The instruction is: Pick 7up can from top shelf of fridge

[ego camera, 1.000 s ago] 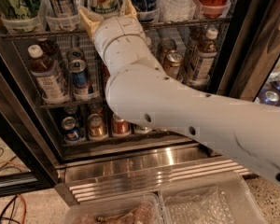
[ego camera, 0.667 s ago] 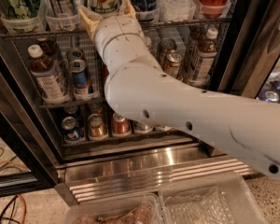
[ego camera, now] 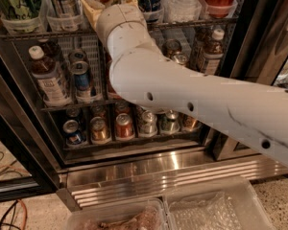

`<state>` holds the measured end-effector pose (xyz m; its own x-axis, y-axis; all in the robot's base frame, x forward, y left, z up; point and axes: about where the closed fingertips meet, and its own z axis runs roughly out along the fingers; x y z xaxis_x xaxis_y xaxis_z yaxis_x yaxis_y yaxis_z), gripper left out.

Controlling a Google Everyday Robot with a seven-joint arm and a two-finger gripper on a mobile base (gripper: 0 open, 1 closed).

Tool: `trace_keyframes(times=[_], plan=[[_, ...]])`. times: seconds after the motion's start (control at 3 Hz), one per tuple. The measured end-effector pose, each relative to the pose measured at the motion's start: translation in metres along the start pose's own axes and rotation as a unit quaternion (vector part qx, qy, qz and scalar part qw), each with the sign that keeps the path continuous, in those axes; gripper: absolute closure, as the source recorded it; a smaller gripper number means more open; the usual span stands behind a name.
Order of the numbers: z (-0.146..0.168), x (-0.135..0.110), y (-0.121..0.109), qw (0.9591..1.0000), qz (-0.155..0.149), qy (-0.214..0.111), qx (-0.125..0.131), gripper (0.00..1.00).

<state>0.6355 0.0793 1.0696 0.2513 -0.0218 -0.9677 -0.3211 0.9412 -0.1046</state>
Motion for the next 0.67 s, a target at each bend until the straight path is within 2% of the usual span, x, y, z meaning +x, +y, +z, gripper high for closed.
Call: trace_keyframes(times=[0.33, 0.67], plan=[[0.0045, 0.0010, -0.0016, 1.0000, 0.001, 0.000, 0.000, 0.31], [0.0060, 0.0023, -0.0014, 1.0000, 0.001, 0.000, -0.001, 0.39]])
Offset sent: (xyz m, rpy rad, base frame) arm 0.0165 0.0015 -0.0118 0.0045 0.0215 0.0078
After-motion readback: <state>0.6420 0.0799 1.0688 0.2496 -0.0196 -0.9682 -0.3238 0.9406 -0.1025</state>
